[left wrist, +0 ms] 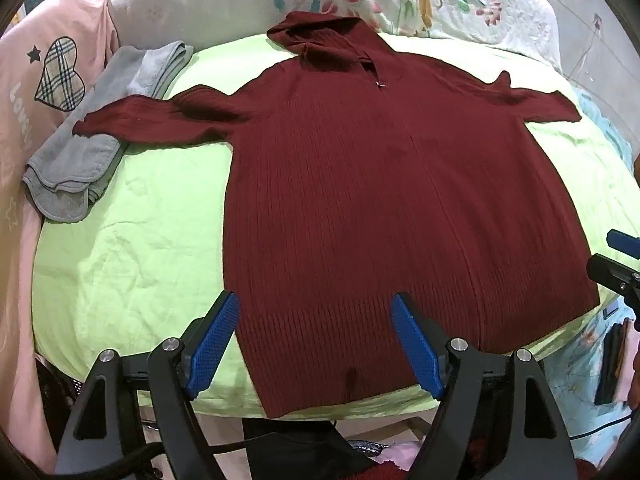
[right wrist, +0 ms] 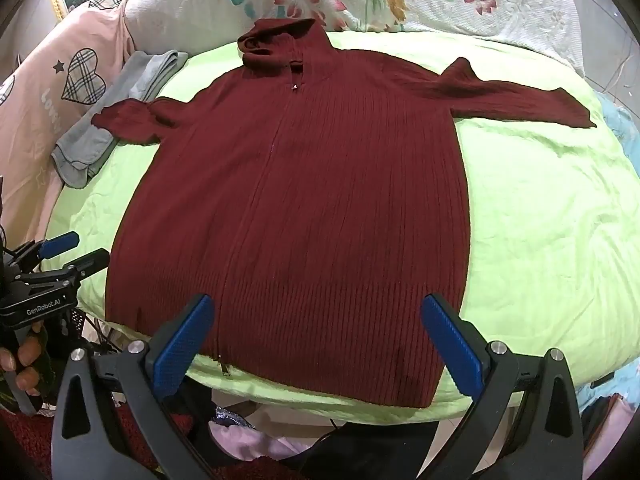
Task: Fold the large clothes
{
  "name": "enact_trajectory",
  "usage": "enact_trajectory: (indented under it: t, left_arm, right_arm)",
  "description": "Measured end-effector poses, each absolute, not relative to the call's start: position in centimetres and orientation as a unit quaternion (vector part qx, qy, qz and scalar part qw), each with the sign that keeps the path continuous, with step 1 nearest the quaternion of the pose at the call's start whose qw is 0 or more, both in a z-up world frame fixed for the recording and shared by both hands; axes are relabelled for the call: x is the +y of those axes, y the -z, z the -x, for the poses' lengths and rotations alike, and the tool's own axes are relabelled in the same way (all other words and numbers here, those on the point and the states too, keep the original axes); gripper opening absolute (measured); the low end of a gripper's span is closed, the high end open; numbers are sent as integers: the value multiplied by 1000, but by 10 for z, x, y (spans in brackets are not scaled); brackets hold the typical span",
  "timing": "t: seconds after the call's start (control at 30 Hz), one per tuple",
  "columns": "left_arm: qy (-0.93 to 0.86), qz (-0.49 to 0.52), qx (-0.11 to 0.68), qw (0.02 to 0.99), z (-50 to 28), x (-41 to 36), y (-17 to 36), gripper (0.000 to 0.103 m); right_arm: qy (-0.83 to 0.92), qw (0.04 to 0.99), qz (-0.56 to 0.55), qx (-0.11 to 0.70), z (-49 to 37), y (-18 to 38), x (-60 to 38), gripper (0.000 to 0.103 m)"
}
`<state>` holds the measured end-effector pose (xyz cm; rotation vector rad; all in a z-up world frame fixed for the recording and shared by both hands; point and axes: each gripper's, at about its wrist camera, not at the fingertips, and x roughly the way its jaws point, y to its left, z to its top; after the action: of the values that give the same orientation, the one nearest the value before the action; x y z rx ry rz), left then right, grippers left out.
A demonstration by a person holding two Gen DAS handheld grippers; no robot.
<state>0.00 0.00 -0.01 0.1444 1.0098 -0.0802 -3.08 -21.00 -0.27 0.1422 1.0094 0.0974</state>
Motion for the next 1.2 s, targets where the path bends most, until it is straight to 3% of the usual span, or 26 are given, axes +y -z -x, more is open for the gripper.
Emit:
enact_trajectory:
  t: [1.2]
  left_arm:
    - [38, -71, 484, 871, -2, -2, 3, 79]
  right_arm:
    - [-42, 872, -73, 482, 31, 2, -216, 103]
